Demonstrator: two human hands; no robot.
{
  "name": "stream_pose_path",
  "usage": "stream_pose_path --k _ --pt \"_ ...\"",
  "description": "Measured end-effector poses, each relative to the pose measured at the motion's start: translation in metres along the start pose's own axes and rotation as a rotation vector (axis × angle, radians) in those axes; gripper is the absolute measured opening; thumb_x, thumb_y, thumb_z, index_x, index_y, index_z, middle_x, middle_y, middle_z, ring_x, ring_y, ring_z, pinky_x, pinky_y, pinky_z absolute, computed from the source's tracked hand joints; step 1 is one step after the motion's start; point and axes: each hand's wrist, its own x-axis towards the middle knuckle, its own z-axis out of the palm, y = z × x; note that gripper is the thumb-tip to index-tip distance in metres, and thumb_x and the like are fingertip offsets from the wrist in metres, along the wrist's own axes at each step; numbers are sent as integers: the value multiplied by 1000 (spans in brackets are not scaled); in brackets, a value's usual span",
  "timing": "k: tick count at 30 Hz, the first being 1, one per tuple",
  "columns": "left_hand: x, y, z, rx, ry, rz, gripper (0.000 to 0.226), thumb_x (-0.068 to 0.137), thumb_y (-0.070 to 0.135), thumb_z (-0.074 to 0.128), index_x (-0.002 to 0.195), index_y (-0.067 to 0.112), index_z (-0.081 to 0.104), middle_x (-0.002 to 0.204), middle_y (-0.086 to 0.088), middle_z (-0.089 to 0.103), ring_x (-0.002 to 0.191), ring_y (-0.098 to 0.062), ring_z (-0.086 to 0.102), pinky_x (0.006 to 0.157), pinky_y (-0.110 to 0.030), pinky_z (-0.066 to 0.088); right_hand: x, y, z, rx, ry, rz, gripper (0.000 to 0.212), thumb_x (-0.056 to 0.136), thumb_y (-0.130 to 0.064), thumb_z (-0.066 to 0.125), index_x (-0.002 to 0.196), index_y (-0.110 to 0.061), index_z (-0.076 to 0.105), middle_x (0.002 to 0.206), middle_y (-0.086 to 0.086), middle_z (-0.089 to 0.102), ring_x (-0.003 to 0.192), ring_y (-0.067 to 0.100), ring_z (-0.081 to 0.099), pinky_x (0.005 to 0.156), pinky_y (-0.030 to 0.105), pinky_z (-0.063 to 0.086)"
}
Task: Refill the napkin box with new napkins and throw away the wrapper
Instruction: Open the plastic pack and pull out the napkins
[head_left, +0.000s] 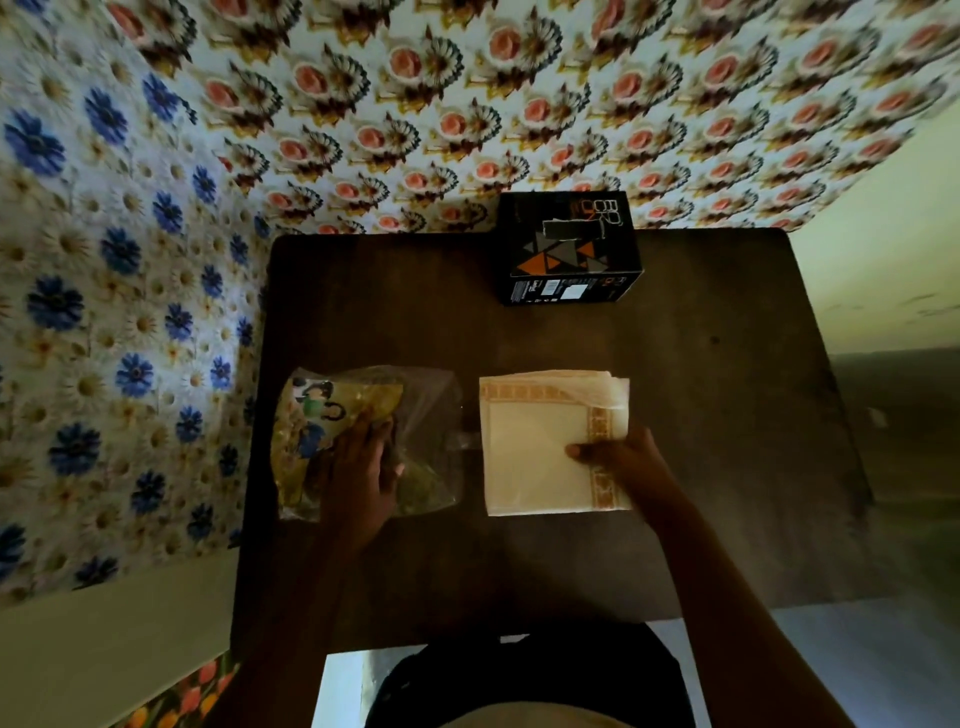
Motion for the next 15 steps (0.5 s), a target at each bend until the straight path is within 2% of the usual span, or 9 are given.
stream_pose_path --k 2,4,6,7,9,11,13,15 --pt "1 12 -6 -56 35 -49 57 89 29 65 143 16 53 155 -14 44 139 -41 46 111 -61 39 -7 4 -15 14 7 5 31 79 2 75 107 -12 72 103 11 77 96 27 75 82 48 61" --pt "-3 34 -14 -139 142 -88 47 88 14 68 135 11 59 147 -16 50 134 -40 51 105 -59 46 -13 7 -29 43 21 16 31 80 0 75 107 -13 72 104 12 77 97 27 75 83 51 61" --pt "-12 65 -24 -237 251 -36 39 92 12 65 130 11 61 138 -15 58 127 -35 57 99 -53 52 -16 9 -42 76 11 13 31 80 0 74 108 -14 71 106 13 76 99 29 74 83 52 61" --pt "-18 84 -31 -298 252 2 37 94 16 63 131 13 60 135 -11 60 123 -29 59 96 -47 55 -17 10 -48 91 0 8 32 81 1 74 108 -15 71 107 14 76 100 29 74 83 52 61" --pt "-30 125 -38 -487 156 22 38 98 30 60 135 20 57 130 0 63 113 -13 63 90 -33 57 -18 11 -60 139 -13 10 34 81 4 73 109 -16 70 108 15 75 99 30 74 82 53 61" --pt "-34 165 -36 -753 -6 -88 52 95 50 60 140 25 53 129 7 63 112 -7 62 89 -27 54 -18 12 -72 193 -23 17 38 79 6 72 111 -15 69 110 17 75 99 33 74 82 55 60" --pt "-35 194 -31 -969 -170 -247 73 86 70 59 145 29 47 131 11 60 122 -12 60 99 -35 52 -16 12 -81 224 -52 10 42 79 6 72 115 -15 67 111 18 74 100 34 73 82 56 60" --pt "-36 214 -23 -1199 -318 -414 79 80 73 62 145 28 48 123 10 64 130 -25 57 105 -49 50 -14 12 -91 237 -82 15 43 78 6 72 115 -16 67 111 17 74 100 33 73 82 54 60"
